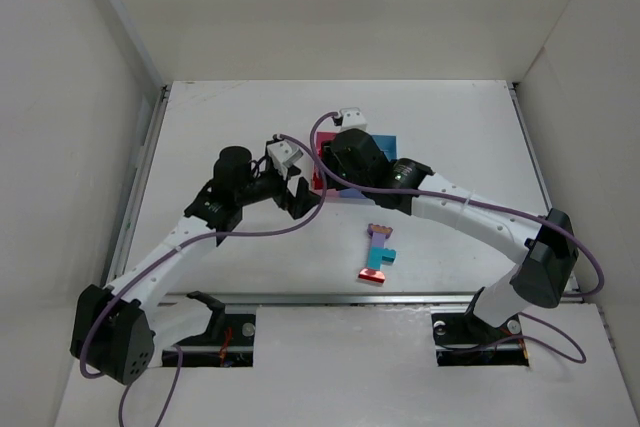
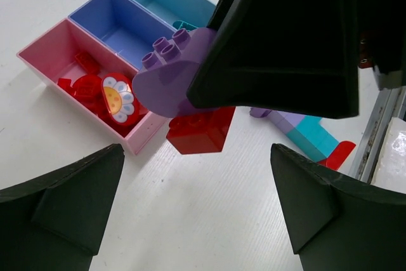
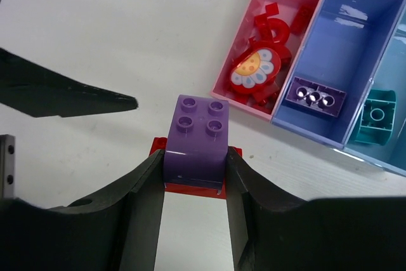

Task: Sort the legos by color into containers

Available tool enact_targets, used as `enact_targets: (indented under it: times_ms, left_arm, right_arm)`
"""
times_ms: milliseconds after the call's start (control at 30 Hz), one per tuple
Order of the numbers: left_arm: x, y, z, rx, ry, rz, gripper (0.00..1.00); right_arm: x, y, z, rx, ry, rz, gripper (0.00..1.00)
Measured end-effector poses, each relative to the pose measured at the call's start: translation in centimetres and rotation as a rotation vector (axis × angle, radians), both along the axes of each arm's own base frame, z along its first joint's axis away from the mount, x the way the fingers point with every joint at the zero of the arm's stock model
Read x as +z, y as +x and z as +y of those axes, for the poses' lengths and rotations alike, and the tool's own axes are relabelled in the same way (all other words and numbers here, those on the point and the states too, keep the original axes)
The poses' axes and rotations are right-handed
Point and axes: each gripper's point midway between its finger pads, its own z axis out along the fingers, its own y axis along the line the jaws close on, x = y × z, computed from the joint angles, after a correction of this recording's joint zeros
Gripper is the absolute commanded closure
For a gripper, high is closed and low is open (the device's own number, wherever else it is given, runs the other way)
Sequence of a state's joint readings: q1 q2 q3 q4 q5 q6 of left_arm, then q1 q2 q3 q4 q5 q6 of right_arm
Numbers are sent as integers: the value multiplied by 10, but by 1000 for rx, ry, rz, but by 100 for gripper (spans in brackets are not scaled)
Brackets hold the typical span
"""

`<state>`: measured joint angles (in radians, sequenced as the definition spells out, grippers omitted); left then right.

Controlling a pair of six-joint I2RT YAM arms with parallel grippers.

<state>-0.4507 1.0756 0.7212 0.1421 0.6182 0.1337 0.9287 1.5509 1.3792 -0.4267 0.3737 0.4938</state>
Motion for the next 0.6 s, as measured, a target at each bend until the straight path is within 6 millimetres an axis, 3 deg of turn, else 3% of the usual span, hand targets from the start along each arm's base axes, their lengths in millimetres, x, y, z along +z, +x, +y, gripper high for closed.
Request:
enact_targets:
  times_ms: [167,267,433,467,567,600]
  left_arm:
    - [-4,5,-3,-3,4,13,0]
    - [-5,9,-4,-1,3,11,8]
    - [-4,11,-6,3,-6,10,44]
    - [-4,12,-6,8,-6,7,58]
    - [-3,14,-6,18,-10,12,82]
    - [-3,15,-6,20,-13,15,98]
  right_arm:
    - [5,-1,9,45,26,-9,100]
    - [7,-2,13,68,36,-14,100]
    - [11,-4,19,102,48,-24,100]
    - [11,-4,20,107,49,-26,100]
    - [14,-2,19,114,47,-39,100]
    - [14,-2,18,115,45,-41,100]
